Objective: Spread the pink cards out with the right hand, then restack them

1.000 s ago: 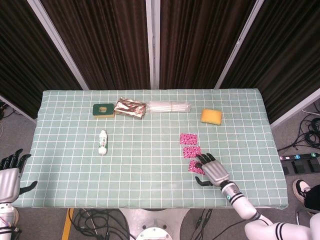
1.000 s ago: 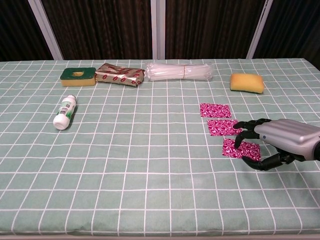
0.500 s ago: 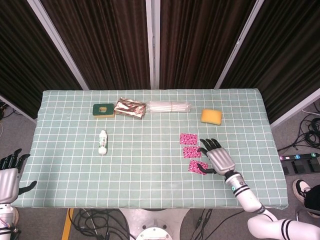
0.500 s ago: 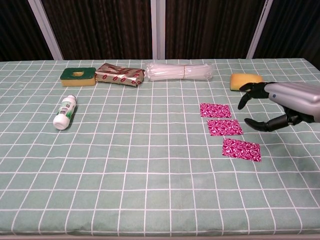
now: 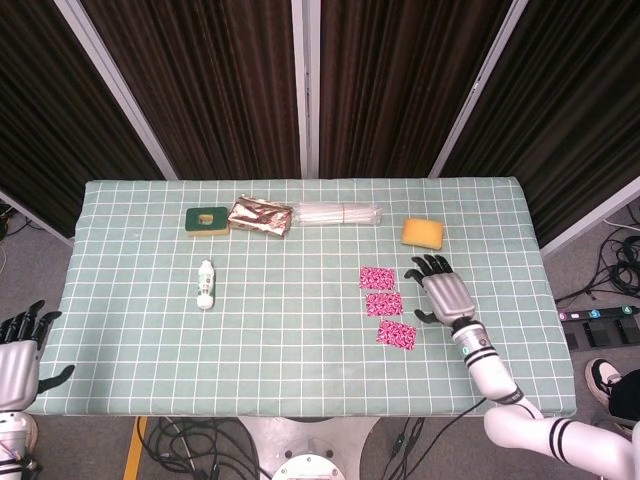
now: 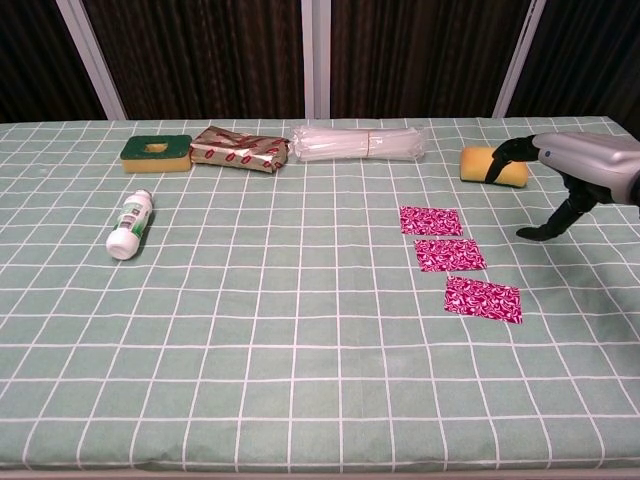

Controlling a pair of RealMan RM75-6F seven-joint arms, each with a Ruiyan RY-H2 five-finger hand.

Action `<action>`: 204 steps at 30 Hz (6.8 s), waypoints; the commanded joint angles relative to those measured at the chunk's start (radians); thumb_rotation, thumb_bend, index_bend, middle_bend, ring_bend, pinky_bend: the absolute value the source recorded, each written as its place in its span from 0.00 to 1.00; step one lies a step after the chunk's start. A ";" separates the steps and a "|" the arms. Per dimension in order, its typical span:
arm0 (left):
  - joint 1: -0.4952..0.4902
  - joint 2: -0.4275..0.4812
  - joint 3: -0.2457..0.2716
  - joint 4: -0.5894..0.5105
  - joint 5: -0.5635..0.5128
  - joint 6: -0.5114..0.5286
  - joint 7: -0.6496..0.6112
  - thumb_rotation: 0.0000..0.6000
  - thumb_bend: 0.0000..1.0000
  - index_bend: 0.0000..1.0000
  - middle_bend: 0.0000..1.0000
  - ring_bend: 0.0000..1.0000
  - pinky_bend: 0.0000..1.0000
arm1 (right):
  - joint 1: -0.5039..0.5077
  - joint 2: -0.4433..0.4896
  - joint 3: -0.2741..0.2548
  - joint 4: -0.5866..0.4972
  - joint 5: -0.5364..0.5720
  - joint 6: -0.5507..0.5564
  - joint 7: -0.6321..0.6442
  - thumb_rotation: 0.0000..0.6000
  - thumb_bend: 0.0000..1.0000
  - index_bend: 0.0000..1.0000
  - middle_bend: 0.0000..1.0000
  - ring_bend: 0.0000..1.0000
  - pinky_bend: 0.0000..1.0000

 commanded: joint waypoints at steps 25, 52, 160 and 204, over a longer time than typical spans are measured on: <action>0.012 0.003 -0.001 0.006 -0.020 -0.006 -0.005 1.00 0.09 0.27 0.19 0.15 0.17 | 0.265 -0.365 0.107 0.483 0.324 -0.202 -0.133 0.99 0.11 0.33 0.11 0.00 0.00; 0.015 0.001 -0.002 0.011 -0.028 -0.012 -0.002 1.00 0.09 0.27 0.19 0.15 0.17 | 0.273 -0.415 0.108 0.586 0.303 -0.243 -0.118 1.00 0.11 0.33 0.11 0.00 0.00; -0.001 -0.020 -0.004 0.047 -0.012 -0.029 -0.038 1.00 0.09 0.27 0.20 0.15 0.17 | -0.010 -0.142 -0.072 -0.171 0.340 0.149 -0.246 0.88 0.16 0.39 0.12 0.00 0.00; -0.001 -0.017 -0.006 0.044 -0.012 -0.026 -0.037 1.00 0.09 0.27 0.20 0.15 0.17 | 0.000 -0.138 -0.011 -0.095 0.282 0.117 -0.230 0.85 0.16 0.27 0.11 0.00 0.00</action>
